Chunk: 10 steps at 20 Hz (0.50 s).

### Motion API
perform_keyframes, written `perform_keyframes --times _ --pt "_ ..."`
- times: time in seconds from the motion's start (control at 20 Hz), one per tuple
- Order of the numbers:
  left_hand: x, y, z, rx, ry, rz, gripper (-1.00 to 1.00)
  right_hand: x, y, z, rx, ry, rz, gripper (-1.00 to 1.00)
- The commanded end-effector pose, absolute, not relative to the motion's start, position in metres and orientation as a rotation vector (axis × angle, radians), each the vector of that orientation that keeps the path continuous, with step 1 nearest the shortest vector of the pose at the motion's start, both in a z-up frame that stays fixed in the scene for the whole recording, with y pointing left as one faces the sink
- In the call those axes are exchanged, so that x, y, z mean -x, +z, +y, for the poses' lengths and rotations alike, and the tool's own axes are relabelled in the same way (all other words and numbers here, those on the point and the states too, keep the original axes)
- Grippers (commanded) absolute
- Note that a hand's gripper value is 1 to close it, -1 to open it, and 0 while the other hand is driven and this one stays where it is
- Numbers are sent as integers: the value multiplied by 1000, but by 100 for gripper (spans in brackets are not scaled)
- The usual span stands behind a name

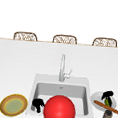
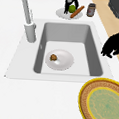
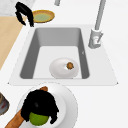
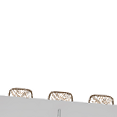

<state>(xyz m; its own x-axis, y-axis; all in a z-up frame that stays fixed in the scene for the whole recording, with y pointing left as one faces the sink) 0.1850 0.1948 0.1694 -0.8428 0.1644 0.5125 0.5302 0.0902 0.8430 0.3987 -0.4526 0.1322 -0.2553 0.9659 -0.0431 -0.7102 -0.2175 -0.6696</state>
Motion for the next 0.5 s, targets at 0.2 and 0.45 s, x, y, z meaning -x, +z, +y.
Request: perform_keyframes --times 0.2,0.45 --pt "-185 169 195 691 -1816 -2086 0 -405 126 -463 554 1777 -667 100" --pt "-185 169 195 691 -1816 -2086 0 -407 132 -456 547 1712 -741 100"
